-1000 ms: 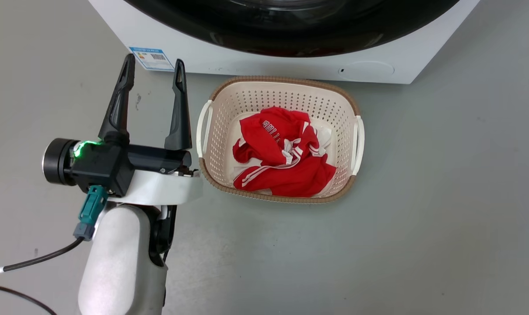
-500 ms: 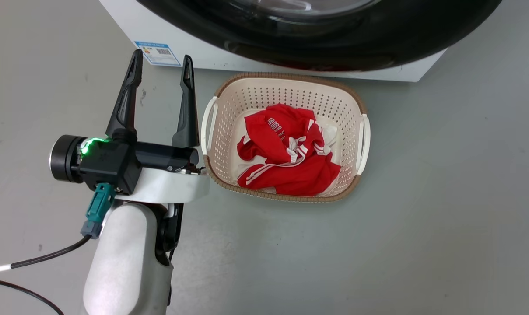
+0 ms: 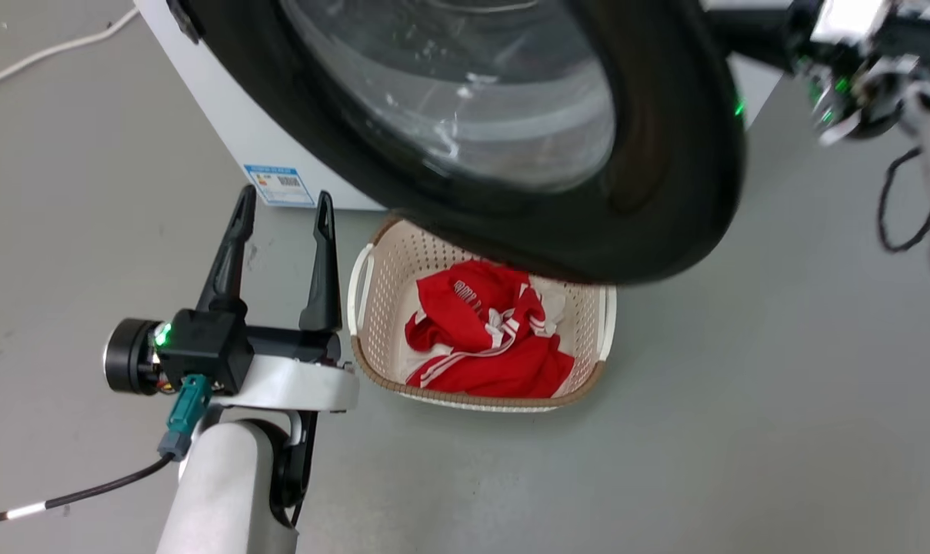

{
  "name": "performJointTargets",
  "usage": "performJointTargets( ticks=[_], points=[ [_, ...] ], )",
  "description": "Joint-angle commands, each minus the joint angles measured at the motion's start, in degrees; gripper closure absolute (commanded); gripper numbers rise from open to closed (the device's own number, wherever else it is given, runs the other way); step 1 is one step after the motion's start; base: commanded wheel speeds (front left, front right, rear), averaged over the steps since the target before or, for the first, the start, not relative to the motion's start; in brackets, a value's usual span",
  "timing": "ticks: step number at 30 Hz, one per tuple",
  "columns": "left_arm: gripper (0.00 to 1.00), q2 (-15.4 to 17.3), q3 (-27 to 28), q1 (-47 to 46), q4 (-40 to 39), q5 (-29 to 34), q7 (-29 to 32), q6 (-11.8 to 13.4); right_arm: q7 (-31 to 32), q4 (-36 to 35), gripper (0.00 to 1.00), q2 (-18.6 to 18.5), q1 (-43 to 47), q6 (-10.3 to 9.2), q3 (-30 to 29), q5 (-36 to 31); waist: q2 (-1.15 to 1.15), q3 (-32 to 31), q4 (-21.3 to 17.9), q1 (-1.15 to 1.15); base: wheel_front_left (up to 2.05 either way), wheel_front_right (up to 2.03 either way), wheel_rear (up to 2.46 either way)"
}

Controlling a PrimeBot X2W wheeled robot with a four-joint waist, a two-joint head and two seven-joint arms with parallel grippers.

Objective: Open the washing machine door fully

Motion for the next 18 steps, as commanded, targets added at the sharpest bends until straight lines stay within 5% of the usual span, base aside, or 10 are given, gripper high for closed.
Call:
performJointTargets(
  ticks=[1, 18],
  points=[
    [0.0, -0.04, 0.11, 1.08, 0.23, -0.05, -0.15, -0.21, 0.87, -1.05, 1.0, 1.12, 2.31, 0.0, 0.36, 0.68, 0.0, -2.06, -0.78, 0.0, 0.0, 0.0, 0.0],
    [0.0, -0.03, -1.47, 7.85, 2.38, -2.32, -0.15, 0.65, 8.04, -21.28, 1.0, 7.41, 24.82, 0.0, 3.83, 4.82, 0.0, -9.36, -0.96, 0.0, 0.0, 0.0, 0.0]
  ],
)
